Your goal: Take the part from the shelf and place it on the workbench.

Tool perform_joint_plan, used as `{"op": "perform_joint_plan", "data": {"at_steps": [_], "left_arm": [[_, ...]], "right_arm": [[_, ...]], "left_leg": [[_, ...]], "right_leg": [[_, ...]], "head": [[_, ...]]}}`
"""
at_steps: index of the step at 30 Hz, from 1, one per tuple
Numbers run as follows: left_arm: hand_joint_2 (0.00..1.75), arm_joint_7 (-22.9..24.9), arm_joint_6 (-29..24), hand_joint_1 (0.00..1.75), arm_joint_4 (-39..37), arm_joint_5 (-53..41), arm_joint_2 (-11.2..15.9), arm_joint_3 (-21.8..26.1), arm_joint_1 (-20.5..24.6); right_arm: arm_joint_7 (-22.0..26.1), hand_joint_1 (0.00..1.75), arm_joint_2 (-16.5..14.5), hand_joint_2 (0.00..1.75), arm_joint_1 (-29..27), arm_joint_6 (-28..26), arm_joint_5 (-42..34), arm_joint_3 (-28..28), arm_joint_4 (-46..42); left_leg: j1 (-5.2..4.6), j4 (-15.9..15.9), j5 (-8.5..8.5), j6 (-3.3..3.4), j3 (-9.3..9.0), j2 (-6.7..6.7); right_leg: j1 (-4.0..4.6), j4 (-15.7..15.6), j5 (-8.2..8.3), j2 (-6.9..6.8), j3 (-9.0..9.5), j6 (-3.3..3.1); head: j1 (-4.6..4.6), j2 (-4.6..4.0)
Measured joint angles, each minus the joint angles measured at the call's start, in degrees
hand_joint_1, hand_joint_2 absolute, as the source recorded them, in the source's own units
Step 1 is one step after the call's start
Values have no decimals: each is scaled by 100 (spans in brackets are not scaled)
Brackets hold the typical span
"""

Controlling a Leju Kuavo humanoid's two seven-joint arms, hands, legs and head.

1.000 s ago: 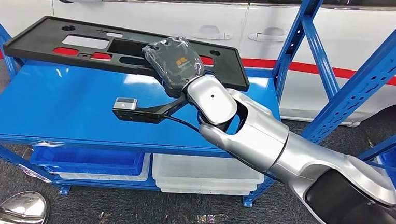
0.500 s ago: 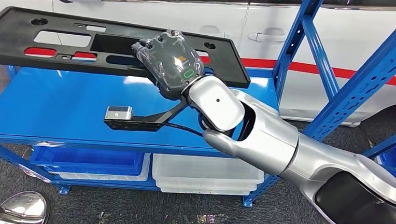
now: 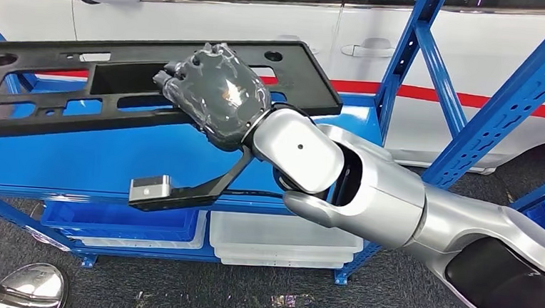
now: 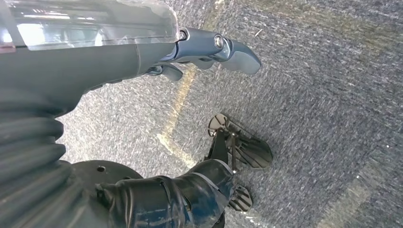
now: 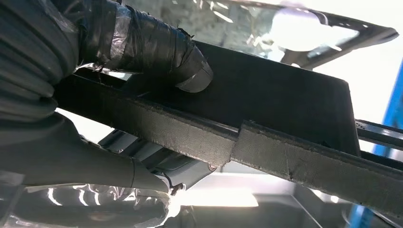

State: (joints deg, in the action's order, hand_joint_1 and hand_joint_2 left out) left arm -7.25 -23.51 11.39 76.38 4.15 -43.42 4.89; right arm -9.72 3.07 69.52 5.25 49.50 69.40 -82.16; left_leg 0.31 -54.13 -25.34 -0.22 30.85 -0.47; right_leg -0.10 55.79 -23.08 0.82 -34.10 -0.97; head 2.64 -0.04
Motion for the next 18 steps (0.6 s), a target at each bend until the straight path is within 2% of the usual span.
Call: {"op": "perform_joint_plan", "data": {"at_steps": [8, 18], "left_arm": [[175, 99, -29, 0, 0, -20, 1, 1, 1], [175, 91, -6, 0, 0, -75, 3, 1, 9]], "right_arm": [[83, 175, 19, 175, 14, 162, 404, 234, -415], [147, 175, 46, 175, 22, 187, 438, 533, -783]], "left_leg": [[0, 0, -1, -1, 1, 0], [0, 0, -4, -4, 1, 0]], "right_leg": [[0, 0, 0, -1, 0, 0], [0, 0, -1, 0, 0, 0]], "head": [[-1, 0], [1, 0]]}}
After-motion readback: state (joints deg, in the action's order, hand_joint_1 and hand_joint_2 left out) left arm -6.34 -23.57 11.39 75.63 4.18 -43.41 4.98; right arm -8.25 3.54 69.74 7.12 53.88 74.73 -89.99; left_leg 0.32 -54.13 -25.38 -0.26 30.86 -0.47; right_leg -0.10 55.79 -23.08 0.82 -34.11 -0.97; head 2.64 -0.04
